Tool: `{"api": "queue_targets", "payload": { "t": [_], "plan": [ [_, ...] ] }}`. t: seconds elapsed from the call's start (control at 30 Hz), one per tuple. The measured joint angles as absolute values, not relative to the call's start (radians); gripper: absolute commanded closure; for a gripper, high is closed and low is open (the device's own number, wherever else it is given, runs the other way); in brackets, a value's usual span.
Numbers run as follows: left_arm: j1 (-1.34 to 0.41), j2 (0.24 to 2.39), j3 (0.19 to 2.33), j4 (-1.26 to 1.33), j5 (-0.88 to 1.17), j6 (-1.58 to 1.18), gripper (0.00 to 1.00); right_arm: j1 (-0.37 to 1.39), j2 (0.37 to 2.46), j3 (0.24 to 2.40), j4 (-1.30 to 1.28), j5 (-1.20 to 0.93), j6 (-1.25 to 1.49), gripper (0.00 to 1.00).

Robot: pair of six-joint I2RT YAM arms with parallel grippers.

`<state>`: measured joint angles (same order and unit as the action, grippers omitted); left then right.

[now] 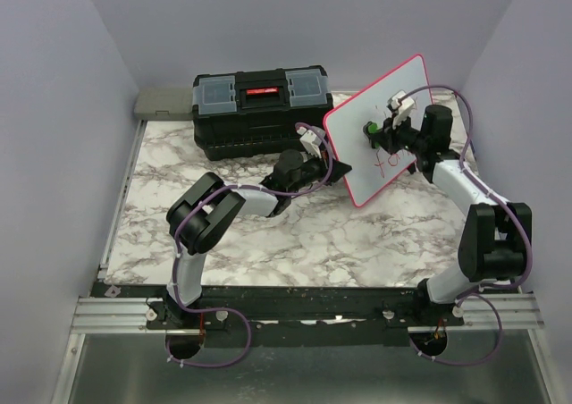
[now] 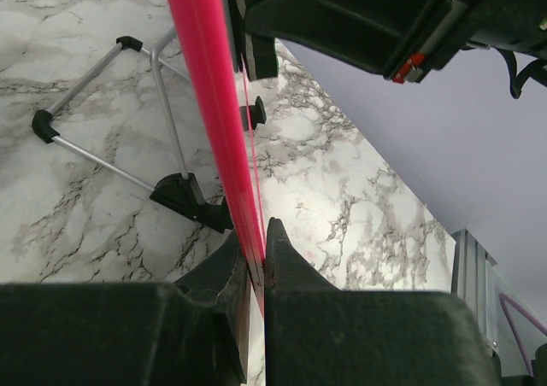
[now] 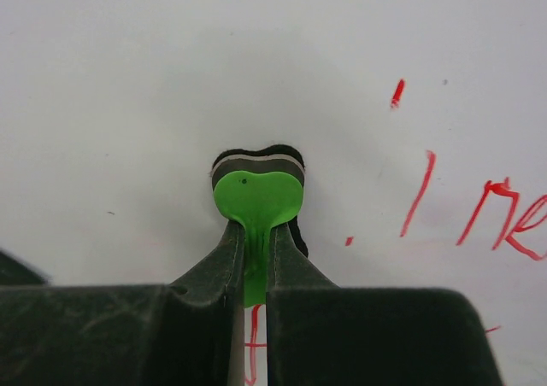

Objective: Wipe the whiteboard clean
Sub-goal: Erase the whiteboard at the whiteboard stand.

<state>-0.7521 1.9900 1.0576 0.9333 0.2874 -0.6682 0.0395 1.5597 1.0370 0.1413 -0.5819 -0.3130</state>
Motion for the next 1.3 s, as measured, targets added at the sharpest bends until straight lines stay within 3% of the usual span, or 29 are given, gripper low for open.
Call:
{"api": "queue_targets", "payload": {
  "t": [0.27, 0.87, 1.3],
  "plan": [
    [-0.748, 1.994, 1.058, 0.933, 0.287, -0.677, 1.00, 0.036, 1.552, 1.011, 0.186, -0.666, -0.249, 0.99],
    [-0.751, 1.994, 1.058, 0.941, 0.289, -0.659, 1.00, -0.039, 1.622, 1.082, 0.223, -0.558, -0.120, 0.99],
    [-0.753, 1.994, 1.058, 0.941, 0.289, -0.653, 1.00, -0.058, 1.562, 0.912, 0.233, -0.820, -0.235, 0.99]
  ]
}}
